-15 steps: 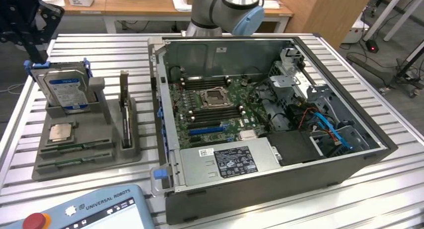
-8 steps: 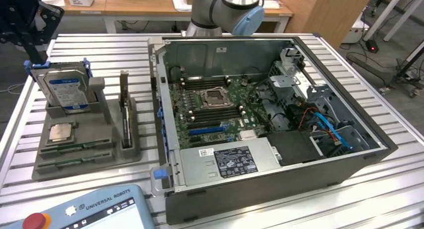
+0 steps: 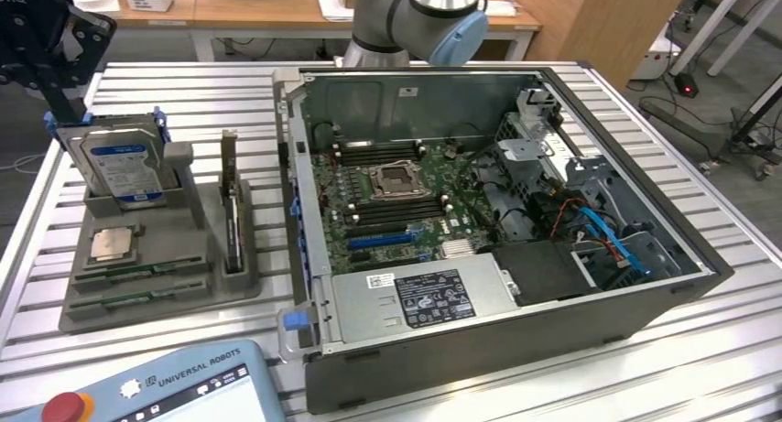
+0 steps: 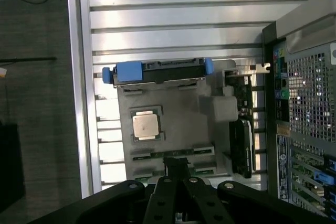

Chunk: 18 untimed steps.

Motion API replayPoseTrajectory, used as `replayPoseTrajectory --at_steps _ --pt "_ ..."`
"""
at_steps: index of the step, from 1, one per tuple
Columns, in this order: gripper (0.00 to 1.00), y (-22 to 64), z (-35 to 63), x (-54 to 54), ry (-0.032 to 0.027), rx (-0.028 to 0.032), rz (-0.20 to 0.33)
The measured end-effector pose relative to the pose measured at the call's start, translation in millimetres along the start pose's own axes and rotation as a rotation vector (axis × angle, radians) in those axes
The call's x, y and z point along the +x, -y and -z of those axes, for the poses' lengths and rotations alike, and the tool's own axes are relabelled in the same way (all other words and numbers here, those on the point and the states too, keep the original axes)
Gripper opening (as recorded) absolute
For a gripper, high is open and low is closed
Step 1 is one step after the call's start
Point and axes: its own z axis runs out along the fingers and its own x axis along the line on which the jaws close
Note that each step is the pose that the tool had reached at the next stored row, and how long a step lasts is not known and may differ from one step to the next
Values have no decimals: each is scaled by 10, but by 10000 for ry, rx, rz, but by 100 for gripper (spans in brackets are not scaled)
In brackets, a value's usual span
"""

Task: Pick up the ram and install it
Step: 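Reach for the ram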

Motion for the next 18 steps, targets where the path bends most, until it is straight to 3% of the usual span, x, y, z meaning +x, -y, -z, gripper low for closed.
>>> replayPoseTrajectory --at_steps 18 --pt "10 32 2 -7 -1 1 -1"
